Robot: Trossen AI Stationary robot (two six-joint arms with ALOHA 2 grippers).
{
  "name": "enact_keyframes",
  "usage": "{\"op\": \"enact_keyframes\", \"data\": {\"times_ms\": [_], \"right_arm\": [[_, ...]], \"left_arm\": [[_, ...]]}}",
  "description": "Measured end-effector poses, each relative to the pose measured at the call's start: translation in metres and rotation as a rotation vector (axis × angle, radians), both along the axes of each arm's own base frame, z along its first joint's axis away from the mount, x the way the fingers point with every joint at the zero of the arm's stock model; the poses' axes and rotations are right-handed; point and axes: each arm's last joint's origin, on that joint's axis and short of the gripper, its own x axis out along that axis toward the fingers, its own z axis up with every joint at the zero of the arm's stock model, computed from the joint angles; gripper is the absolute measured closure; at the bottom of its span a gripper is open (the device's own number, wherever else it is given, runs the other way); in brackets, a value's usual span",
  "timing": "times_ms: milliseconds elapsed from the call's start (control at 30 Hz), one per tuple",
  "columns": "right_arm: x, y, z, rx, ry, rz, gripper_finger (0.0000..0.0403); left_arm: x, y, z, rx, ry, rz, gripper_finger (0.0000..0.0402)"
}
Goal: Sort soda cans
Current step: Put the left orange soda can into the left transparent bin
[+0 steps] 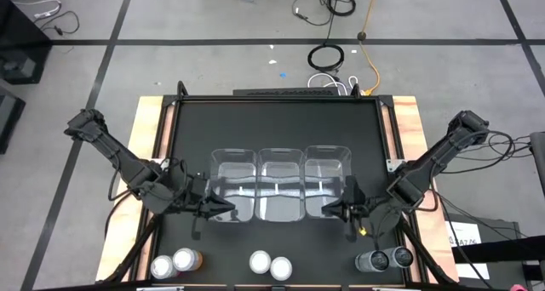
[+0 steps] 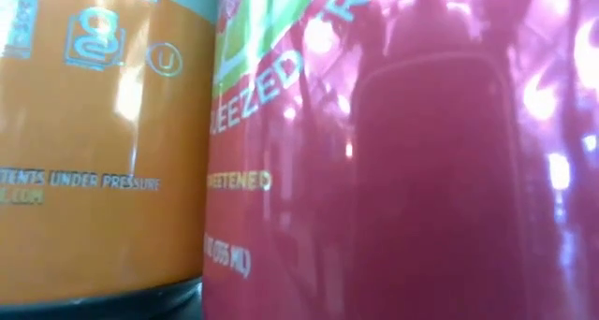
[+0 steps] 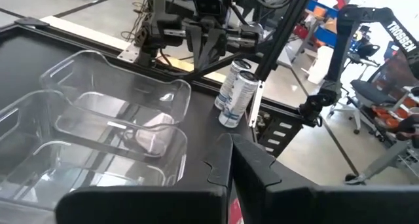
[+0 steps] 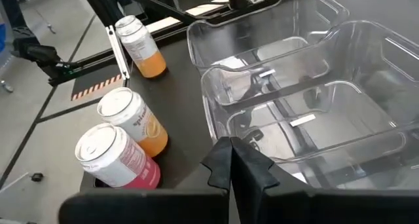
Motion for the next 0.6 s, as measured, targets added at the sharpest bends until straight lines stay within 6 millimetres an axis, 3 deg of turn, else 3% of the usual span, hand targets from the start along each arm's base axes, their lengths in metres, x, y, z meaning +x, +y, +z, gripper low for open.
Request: {"op": "enact_keyframes", "data": {"times_ms": [300,600], "right_arm": [[0.0001,0.0003,0.0003,0.164,-0.003,-0.071,0.0403],[0.0002,0.0003,0.0004,0.210,-0.005,-0.093,0.0403]], "left_arm": [[0.0004,0.0000,0.0013,-0.005,-0.011,-0.001,0.0384],[0.0025,0.0030,0.0010,-0.006,-0.008,0.009,0.0384]]}}
